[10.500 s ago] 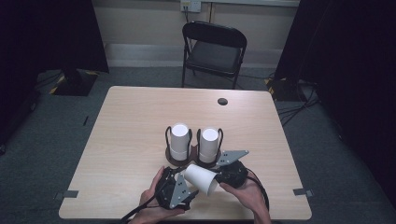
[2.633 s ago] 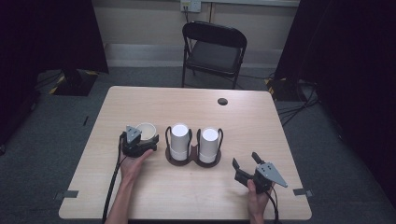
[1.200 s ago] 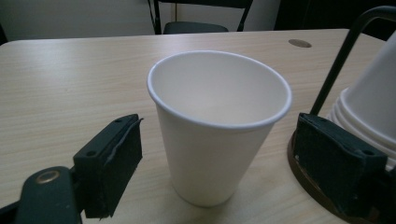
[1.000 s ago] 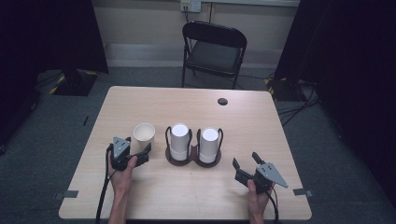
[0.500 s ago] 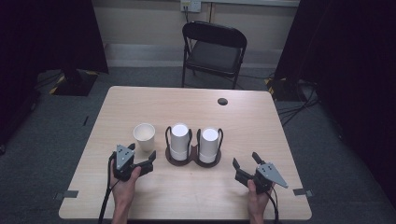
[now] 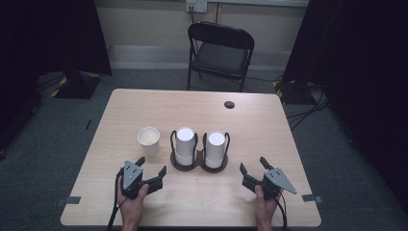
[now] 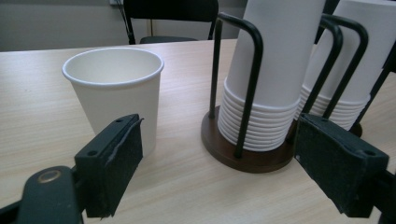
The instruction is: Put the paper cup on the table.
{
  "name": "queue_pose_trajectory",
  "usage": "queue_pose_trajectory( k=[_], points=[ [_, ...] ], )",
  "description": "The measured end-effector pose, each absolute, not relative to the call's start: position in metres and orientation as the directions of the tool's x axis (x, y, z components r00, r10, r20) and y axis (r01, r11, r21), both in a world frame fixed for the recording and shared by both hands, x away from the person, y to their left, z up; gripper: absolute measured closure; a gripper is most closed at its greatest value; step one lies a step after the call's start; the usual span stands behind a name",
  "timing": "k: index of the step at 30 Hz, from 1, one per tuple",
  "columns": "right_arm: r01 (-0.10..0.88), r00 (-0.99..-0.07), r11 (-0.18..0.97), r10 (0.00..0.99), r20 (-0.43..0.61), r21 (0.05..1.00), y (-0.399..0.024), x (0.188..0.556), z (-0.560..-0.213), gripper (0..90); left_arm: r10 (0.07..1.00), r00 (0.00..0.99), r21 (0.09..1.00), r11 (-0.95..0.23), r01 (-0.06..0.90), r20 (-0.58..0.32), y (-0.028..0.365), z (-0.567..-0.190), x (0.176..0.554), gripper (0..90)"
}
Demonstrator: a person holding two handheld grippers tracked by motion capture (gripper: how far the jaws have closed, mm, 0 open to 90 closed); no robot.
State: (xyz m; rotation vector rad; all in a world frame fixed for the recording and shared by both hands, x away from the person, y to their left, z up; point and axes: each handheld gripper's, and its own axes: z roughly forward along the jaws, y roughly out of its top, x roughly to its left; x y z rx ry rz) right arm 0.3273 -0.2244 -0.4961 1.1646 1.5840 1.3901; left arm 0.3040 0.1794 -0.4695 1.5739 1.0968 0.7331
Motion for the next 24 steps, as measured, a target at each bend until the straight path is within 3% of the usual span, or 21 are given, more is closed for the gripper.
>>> queue_pose_trajectory(
  k=[10, 16, 24],
  points=[
    [0.167, -0.336, 0.009, 0.941, 0.049, 0.986, -0.225, 0.327, -0.496, 18.1, 0.916, 0.393, 0.958, -0.035, 0.283, -0.083, 0.167, -0.489, 0.295, 15.9],
    [0.170, -0.335, 0.011, 0.941, 0.048, 0.985, -0.225, 0.328, -0.496, 18.1, 0.929, 0.370, 0.965, -0.086, 0.249, -0.012, 0.157, -0.496, 0.290, 15.7],
    [0.198, -0.319, 0.013, 0.946, 0.052, 0.980, -0.225, 0.328, -0.495, 17.9, 0.931, 0.364, 0.969, -0.072, 0.236, -0.020, 0.156, -0.496, 0.290, 15.4]
  ],
)
